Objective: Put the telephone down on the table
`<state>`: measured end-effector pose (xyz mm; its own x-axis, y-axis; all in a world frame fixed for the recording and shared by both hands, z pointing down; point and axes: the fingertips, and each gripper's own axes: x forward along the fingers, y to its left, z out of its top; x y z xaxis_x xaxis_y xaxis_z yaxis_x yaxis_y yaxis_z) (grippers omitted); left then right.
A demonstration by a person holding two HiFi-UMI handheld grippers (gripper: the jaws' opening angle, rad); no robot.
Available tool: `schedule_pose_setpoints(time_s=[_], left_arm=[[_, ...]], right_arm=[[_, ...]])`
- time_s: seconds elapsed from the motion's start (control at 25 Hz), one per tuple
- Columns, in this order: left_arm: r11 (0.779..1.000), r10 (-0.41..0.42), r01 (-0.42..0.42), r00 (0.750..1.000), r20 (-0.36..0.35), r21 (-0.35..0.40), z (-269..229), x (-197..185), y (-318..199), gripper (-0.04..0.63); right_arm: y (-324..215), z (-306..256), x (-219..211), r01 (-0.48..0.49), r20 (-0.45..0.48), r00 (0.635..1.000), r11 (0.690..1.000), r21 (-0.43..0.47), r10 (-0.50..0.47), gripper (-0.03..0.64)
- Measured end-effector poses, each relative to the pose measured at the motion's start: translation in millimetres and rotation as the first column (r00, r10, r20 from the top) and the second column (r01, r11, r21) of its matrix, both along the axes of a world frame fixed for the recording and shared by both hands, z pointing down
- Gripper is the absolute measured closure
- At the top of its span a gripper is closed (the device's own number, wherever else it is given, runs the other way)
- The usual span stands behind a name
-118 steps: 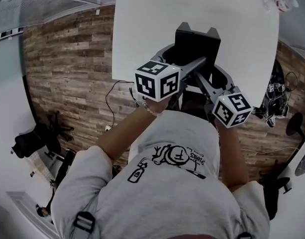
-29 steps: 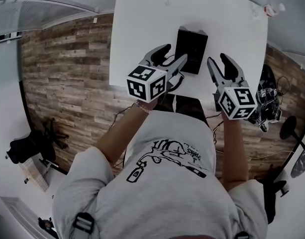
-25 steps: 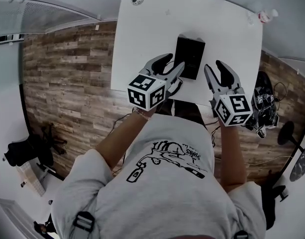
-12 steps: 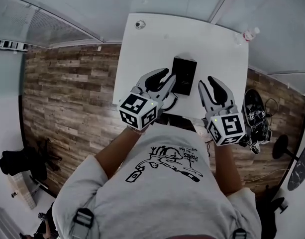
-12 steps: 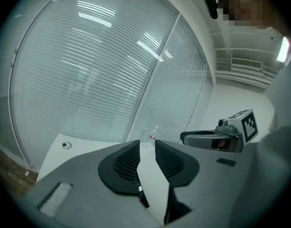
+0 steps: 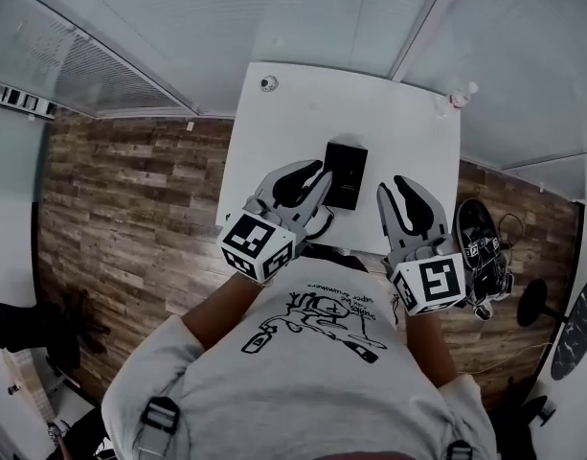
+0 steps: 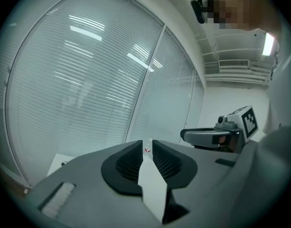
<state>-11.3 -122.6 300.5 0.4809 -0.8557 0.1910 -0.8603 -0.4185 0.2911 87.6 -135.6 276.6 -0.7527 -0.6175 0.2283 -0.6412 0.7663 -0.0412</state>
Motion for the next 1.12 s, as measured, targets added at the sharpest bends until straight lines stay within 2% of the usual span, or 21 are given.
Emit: schedule_pose_setpoints(time_s=[0.24, 0.48, 0.64, 1.12], left_arm=[[0.998, -0.016, 0.015, 1.0, 0.011, 0.066, -31, -1, 9, 0.555], [0.991, -0.066, 0.063, 0.998, 0.023, 0.122, -53, -7, 15, 0.578], [0.991, -0.065, 0.062, 0.998, 0.02, 0.117, -53, -7, 10, 0.58], [0.995, -0.024, 0.023, 1.0, 0.01, 0.093, -50, 0, -7, 0.58]], right_arm=[[12, -29, 6, -0.013, 0.011, 1.0, 0.998, 0.056, 0.012, 0.538], [13, -47, 16, -0.07, 0.036, 0.997, 0.993, 0.092, 0.067, 0.557], [13, -53, 23, -0.102, 0.051, 0.994, 0.99, 0.101, 0.097, 0.561], [-6, -54, 25, -0.116, 0.036, 0.993, 0.988, 0.102, 0.113, 0.561]])
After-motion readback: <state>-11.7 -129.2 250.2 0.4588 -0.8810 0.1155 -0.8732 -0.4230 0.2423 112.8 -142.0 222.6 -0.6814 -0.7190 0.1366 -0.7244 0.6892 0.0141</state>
